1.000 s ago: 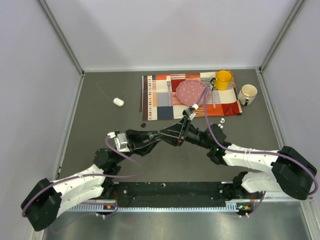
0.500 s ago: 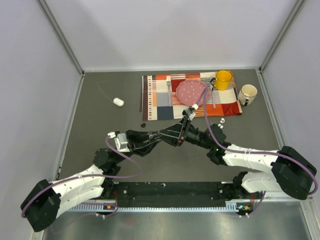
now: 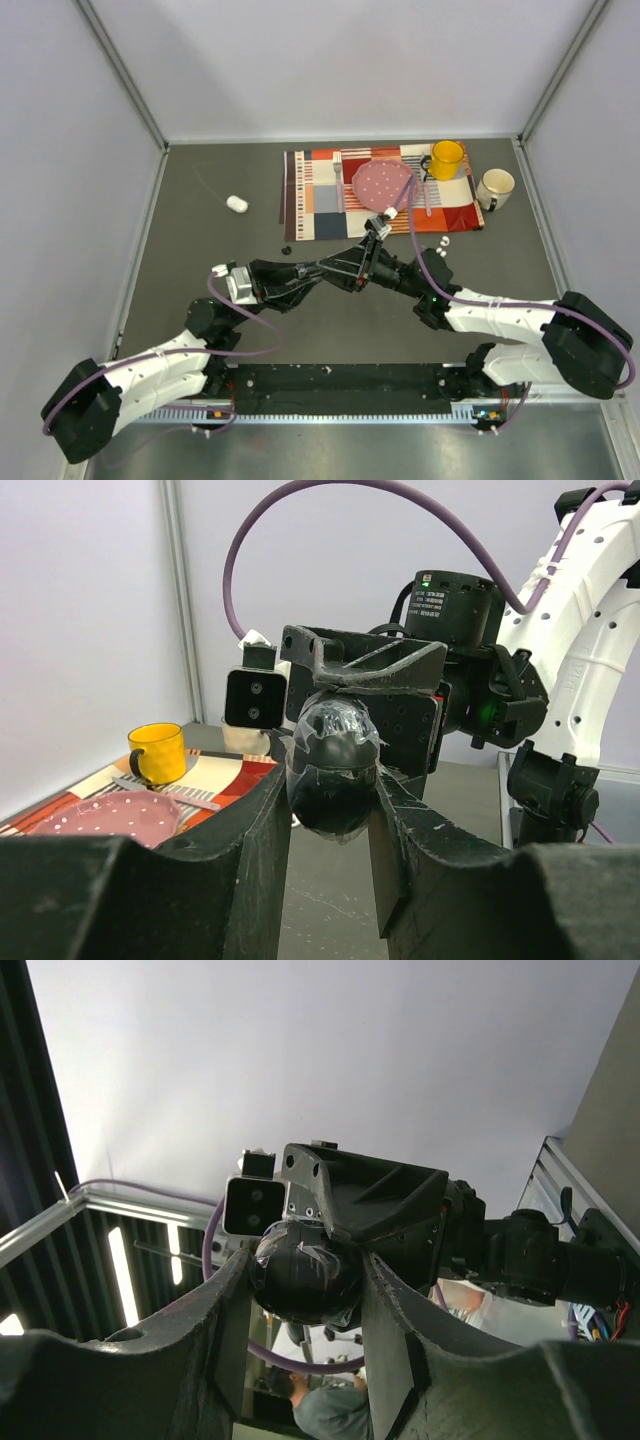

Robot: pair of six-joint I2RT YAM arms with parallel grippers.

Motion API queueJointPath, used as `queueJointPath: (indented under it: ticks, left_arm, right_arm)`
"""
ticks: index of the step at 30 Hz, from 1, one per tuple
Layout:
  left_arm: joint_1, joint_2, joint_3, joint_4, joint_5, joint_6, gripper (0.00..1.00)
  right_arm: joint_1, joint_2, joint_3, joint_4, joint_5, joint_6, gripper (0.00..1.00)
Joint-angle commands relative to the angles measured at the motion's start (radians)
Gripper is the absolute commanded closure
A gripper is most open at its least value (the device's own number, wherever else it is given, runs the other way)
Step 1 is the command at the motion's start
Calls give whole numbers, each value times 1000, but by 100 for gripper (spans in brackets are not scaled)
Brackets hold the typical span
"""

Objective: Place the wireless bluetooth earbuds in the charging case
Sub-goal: Pick up the charging case at the center of the board.

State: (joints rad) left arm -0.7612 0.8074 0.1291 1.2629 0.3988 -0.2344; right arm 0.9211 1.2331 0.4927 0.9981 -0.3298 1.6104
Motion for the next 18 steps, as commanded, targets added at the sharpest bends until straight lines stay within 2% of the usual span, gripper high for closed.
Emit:
queueJointPath:
  ticks: [1, 9, 13, 18]
  left_arm:
    - [-3, -8, -3, 67, -23, -9, 60]
    - [-3, -2, 9, 66, -23, -19, 60]
    - [-3, -4, 43, -22, -25, -34, 60]
    - [-3, 7, 37, 7, -25, -40, 62]
  right_arm:
    - [19, 6, 15, 71, 3, 6, 100]
    - [19, 16, 14, 66, 5, 3, 100]
    - [19, 19, 17, 71, 2, 3, 100]
    - [19, 20, 17, 76, 2, 2, 100]
